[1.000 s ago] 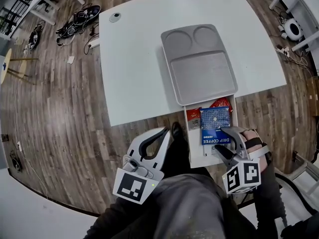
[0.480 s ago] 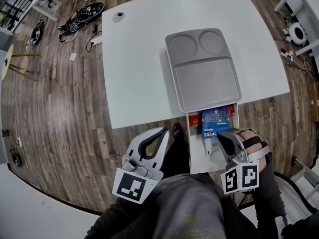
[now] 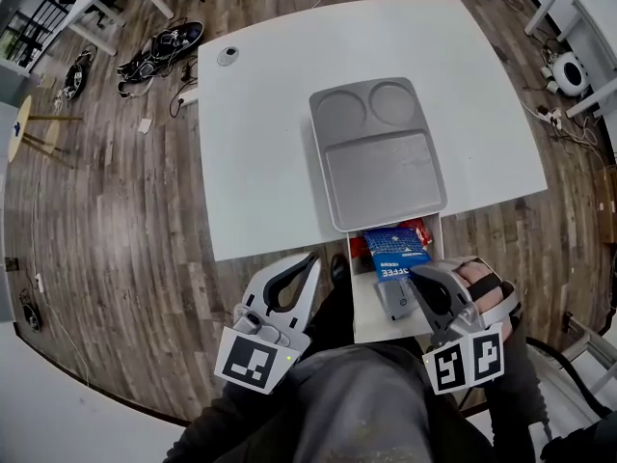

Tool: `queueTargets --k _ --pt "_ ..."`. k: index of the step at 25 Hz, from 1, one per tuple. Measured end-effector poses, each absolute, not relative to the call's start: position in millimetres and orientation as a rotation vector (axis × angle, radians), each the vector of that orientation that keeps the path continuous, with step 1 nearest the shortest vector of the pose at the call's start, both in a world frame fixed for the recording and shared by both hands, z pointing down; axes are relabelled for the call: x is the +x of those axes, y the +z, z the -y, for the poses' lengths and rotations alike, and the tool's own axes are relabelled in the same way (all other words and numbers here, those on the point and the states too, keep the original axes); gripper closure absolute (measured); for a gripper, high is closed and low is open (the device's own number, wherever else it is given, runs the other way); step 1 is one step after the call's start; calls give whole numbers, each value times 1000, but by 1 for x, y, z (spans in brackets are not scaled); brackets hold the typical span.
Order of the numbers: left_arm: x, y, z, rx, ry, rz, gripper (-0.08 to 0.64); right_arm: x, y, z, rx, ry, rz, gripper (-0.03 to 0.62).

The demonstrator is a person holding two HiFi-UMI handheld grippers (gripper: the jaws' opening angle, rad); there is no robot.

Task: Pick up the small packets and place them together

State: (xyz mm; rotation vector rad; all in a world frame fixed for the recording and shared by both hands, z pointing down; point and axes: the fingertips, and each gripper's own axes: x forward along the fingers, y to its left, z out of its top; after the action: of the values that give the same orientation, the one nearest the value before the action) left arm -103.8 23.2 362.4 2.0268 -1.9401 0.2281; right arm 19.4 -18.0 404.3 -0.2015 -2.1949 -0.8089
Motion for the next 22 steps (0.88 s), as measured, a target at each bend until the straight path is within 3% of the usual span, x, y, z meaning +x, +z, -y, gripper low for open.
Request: queueTargets --k 22 --pt "-69 318 -79 1816 140 2292 563 13 294 34 -195 -1046 2459 586"
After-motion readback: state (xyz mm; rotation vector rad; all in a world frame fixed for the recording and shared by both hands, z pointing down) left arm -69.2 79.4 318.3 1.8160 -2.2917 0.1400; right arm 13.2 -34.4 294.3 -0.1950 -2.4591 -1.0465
